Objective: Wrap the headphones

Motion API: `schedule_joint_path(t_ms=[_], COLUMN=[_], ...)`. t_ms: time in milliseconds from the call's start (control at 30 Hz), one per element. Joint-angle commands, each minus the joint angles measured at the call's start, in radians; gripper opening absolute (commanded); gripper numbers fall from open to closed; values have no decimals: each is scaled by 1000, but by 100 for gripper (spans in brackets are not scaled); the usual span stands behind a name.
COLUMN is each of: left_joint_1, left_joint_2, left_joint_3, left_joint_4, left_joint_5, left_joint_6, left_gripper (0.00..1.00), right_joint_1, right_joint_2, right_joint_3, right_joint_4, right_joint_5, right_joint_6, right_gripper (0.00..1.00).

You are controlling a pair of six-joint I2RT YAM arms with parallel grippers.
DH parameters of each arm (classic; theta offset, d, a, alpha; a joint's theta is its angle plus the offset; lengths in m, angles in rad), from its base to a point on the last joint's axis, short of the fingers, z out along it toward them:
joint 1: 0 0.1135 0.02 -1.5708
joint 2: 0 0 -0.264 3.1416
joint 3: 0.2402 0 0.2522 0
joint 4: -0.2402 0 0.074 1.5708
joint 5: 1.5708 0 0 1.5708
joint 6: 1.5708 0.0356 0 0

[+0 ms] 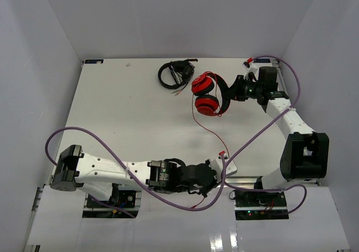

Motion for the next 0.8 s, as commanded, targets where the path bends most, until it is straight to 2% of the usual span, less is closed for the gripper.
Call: schedule_joint_path(t_ms=[0, 333, 767], left_joint_1=[-68, -39, 79], left_joint_2=[-206, -74, 53], left_joint_3=[3, 150, 220], left_joint_4=[22, -138, -158], left_joint_5=[44, -93, 21], left_joint_6=[67, -24, -63], left_gripper=[0, 0, 0], right_joint_1=[-50, -37, -6], right_joint_2=[28, 2, -38], right_joint_3=[53, 43, 14], right_joint_4=[65, 52, 54], right_joint_5=[-61, -18, -25], right_joint_6=[51, 30, -1], right_gripper=[8, 8, 8])
